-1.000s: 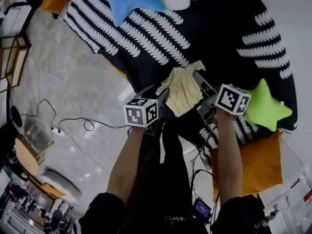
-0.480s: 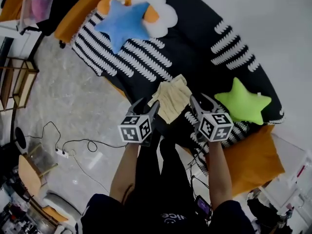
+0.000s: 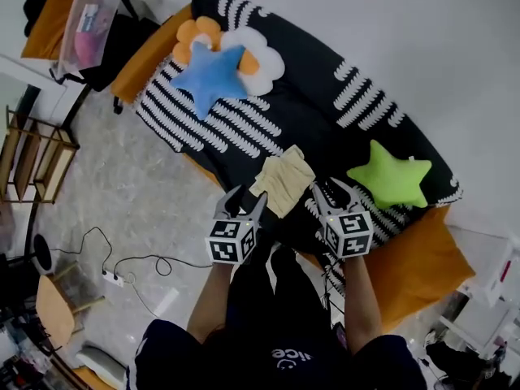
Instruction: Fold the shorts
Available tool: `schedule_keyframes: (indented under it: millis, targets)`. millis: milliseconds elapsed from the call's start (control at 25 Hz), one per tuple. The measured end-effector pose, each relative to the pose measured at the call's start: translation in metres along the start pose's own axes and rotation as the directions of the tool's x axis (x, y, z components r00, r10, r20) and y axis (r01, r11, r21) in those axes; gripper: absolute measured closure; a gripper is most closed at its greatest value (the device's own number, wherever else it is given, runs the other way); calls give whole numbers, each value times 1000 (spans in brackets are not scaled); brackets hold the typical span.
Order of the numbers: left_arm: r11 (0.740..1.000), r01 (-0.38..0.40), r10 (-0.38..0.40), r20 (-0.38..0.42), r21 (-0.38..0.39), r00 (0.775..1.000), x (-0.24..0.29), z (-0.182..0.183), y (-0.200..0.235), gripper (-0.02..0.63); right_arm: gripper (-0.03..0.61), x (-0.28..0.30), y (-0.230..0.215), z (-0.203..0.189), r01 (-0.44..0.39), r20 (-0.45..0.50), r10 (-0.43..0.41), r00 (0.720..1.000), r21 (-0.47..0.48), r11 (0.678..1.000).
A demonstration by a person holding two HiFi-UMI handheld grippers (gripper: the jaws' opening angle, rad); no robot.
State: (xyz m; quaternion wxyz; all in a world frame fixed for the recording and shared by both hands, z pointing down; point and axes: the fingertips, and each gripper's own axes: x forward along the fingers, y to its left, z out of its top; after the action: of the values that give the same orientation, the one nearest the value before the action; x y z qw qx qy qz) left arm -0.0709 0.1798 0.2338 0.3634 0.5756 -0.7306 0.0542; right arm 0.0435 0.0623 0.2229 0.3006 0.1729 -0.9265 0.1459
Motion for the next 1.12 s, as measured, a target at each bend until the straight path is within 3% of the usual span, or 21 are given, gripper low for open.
schedule_keyframes:
  millis: [320,560,720,920,1120]
  targets:
    - [997,40,-49,138,68,989,-38,45,-24,401,408,-51,27,35,14,110,-7,994,-61,998]
    - [977,82,-117,175,194,978,-68,79,-42,407,417,-91,45,79,95,231,-68,971,-111,989]
    - [965,71,-137,256,251,957,-94,106,-46,405,417,-112,55,94,151,285,-107,953,-139,979]
    - [954,50,-152,334,296,930,-118,128,-46,403,408,-130,56,106,194,334,-147,931,-112,975]
    - [952,57,-167,354,301,920,-122,128,-46,405,389,-139,56,108,239,367,-187,911,-101,966]
